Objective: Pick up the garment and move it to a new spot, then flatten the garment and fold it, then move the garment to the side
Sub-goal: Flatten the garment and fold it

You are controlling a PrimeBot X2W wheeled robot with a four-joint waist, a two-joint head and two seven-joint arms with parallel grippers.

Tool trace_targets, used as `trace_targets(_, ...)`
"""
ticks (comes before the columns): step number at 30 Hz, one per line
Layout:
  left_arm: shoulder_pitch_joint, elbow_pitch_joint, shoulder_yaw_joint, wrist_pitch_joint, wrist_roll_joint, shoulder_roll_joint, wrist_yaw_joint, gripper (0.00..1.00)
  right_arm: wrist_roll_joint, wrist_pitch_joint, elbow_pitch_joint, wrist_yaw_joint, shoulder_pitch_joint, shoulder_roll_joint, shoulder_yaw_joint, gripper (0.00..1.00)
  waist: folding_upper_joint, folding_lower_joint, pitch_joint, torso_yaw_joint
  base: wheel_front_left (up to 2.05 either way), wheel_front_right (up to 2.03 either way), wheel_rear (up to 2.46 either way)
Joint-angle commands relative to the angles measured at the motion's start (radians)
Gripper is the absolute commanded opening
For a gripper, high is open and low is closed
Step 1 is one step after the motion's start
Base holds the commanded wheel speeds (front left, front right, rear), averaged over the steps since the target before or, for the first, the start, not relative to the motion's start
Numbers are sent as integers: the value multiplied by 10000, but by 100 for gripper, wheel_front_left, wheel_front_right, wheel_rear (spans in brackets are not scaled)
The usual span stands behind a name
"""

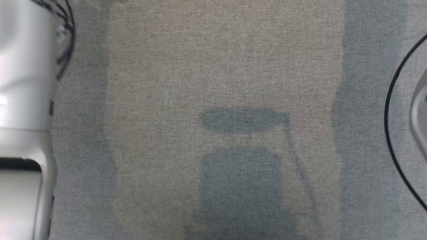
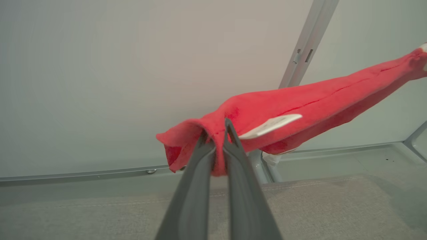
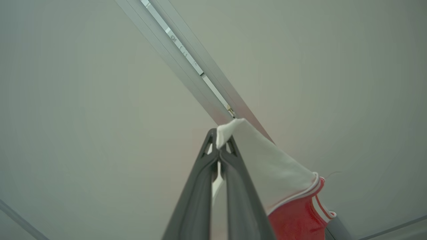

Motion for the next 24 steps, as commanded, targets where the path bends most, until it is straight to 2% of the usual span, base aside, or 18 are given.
trace_targets(1, 427, -287, -326, -177, -414, 121, -40, 0, 572, 198, -427, 4, 795, -66, 106, 0, 68, -2, -75, -311, 0, 0, 0)
trace_targets(5, 2172, -1058, -1379, -786, -1827, 349, -37, 0, 2124, 1160, -2655, 5, 3939, -392, 267, 0, 68, -2, -448, -215, 0, 0, 0)
trace_targets(9, 3599, -1823, -2165, -1488, -2519, 840, -40, 0, 3208, 2234, -5282, 5, 7344, -701, 109, 0, 68, -2, -903, -129, 0, 0, 0)
trace_targets(11, 4495, -2045, -2518, -1821, -2709, 1053, -40, 0, 3577, 2551, -6348, 4, 9108, -673, -95, 0, 68, -2, -1473, -108, 0, 0, 0)
trace_targets(12, 5260, -2310, -2608, -2071, -2941, 1267, -41, 0, 3869, 2836, -7361, 5, 10616, -546, -282, 0, 68, -2, -1949, -157, 0, 0, 0)
trace_targets(13, 5260, -2310, -2608, -2071, -2941, 1267, -41, 0, 3869, 2836, -7361, 5, 10616, -546, -282, 0, 68, -2, -1949, -157, 0, 0, 0)
trace_targets(19, 8011, -3273, -2599, -2374, -3577, 1795, -16, 0, 4951, 3461, -9755, 4, 14732, -116, -686, 0, 68, -2, -3294, -381, 0, 0, 0)
trace_targets(22, 9522, -4044, -2440, -2445, -3924, 1994, 217, 0, 5590, 3641, -10590, 4, 16521, -58, -571, 0, 68, -2, -3737, -618, 0, 0, 0)
trace_targets(24, 10470, -4642, -2357, -2472, -3995, 2158, 547, 0, 6064, 3523, -10960, 5, 17618, -49, -444, 0, 68, -2, -3914, -743, 0, 0, 0)
